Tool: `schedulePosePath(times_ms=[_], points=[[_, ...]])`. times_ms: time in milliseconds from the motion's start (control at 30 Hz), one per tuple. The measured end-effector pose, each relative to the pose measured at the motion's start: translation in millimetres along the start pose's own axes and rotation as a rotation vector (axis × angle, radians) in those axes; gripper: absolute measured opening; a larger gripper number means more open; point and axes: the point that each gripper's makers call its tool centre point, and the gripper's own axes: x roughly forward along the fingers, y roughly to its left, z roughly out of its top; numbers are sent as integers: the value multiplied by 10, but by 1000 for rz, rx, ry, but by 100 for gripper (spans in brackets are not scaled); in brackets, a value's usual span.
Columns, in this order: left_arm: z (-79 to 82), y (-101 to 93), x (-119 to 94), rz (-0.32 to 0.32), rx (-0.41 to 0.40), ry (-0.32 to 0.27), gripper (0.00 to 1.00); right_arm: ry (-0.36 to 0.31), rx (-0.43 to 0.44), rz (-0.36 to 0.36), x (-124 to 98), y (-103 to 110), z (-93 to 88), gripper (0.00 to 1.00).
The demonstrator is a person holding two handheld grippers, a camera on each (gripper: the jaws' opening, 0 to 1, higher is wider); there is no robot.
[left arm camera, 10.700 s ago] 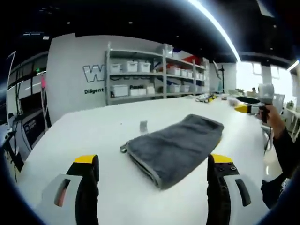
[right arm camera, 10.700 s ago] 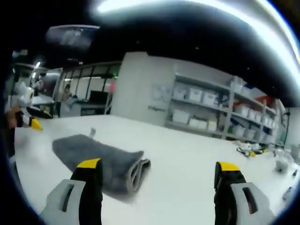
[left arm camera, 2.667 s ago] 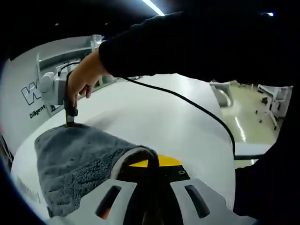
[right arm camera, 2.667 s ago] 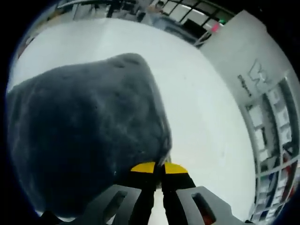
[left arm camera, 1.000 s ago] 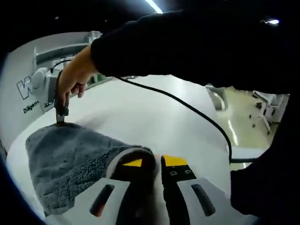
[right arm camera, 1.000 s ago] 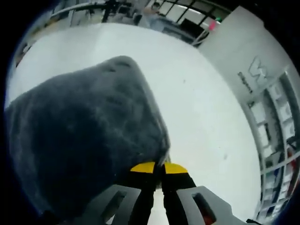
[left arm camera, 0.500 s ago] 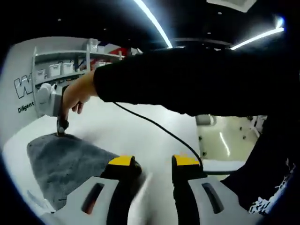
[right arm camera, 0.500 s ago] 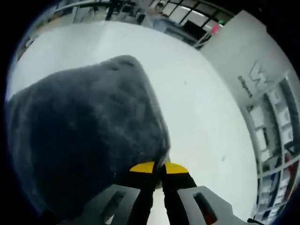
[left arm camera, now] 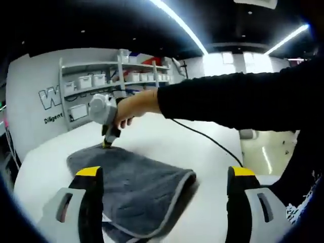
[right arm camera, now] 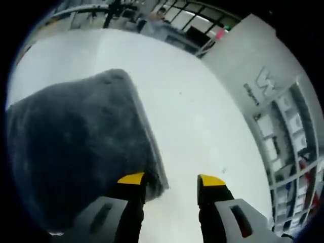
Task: Open the folded towel by lifting each exposed corner and separating the folded layers until the towel lies flat within the target outline without major curled edges
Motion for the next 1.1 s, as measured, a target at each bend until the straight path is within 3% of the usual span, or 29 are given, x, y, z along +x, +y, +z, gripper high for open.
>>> schedulePosePath(times_ms=[133, 267, 300, 400, 467, 567, 733, 900, 1100], points=[[35, 138, -10, 18, -28, -14, 100, -31, 29, -12, -71, -88, 49, 53], [45, 195, -43, 33, -31, -18, 100, -60, 43, -50, -163, -207, 136, 55], [44, 235, -59, 50, -38, -19, 100, -90, 61, -60, -219, -238, 198, 57], [53, 536, -149, 182, -51, -31, 100, -171, 132, -86, -411, -287, 343, 67], [79, 743, -252, 251, -63, -50, 100, -243, 169, -166, -715, -346, 439, 76], [140, 885, -365, 257, -91, -80, 100, -346, 206, -276, -1135, -361, 518, 94], [220, 1050, -516, 266, -133, -116, 100, -487, 368, -348, -1785, -238, 464, 96], [217, 1114, -602, 288, -136, -120, 100, -534, 415, -404, -2201, -129, 319, 99], [262, 1095, -656, 292, -135, -126, 100, -583, 417, -427, -2519, 31, 339, 99]])
